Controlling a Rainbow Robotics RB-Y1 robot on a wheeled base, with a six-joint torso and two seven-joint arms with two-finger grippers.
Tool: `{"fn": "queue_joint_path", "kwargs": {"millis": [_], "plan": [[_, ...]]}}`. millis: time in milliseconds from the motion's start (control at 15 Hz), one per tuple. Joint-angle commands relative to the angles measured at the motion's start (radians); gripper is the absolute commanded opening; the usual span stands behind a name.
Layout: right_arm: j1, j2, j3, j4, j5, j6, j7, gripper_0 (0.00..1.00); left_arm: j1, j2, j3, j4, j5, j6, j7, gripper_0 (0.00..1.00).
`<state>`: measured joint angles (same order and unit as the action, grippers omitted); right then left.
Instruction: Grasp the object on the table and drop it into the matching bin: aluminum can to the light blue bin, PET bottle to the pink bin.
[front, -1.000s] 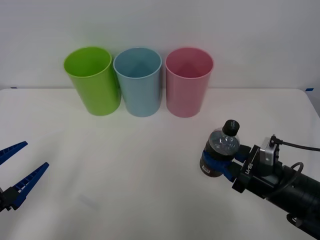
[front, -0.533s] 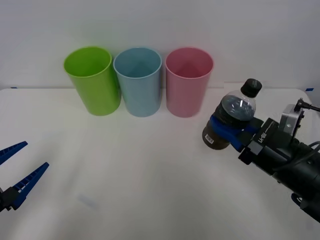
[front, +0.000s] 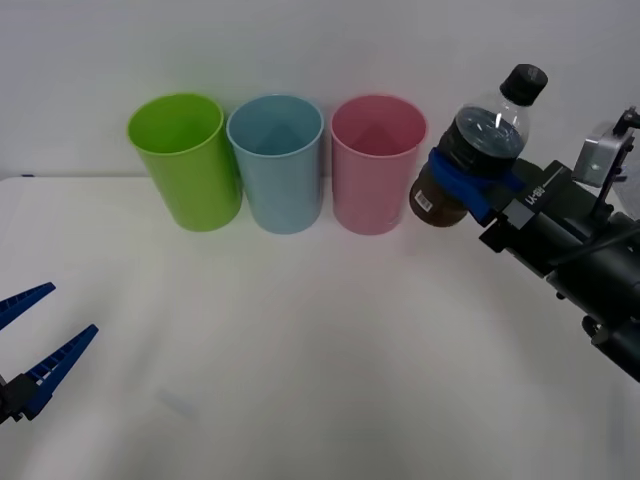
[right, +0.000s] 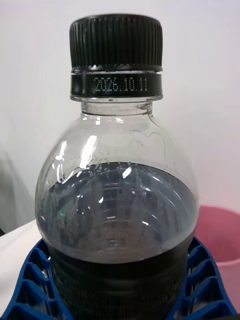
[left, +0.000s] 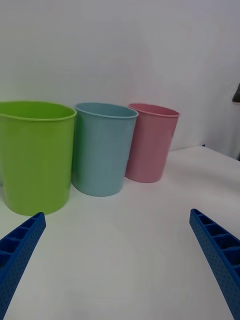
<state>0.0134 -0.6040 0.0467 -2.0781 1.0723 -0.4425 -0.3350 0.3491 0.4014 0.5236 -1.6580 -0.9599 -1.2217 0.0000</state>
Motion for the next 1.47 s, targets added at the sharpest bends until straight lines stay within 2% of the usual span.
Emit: {"fn": "queue_joint_path", "kwargs": {"millis": [67,600,1000,1467], "plan": [[-0.07,0.001,0.015,0.033,0.048,0.028,-0.084,0.0,0.0,0.0,0.0,0.0,0.0,0.0,0.0,1.0],[-0.362,0.136,0.025,0.346,0.21,0.03,-0.108,0.0,0.0,0.0,0.0,0.0,0.0,0.0,0.0,1.0],[-0.553,0.234,0.024,0.593,0.316,0.085,-0.104,0.0,0.0,0.0,0.0,0.0,0.0,0.0,0.0,1.0],[-0.737,0.317,0.022,0.846,0.364,0.163,-0.075,0.0,0.0,0.0,0.0,0.0,0.0,0.0,0.0,1.0]]}}
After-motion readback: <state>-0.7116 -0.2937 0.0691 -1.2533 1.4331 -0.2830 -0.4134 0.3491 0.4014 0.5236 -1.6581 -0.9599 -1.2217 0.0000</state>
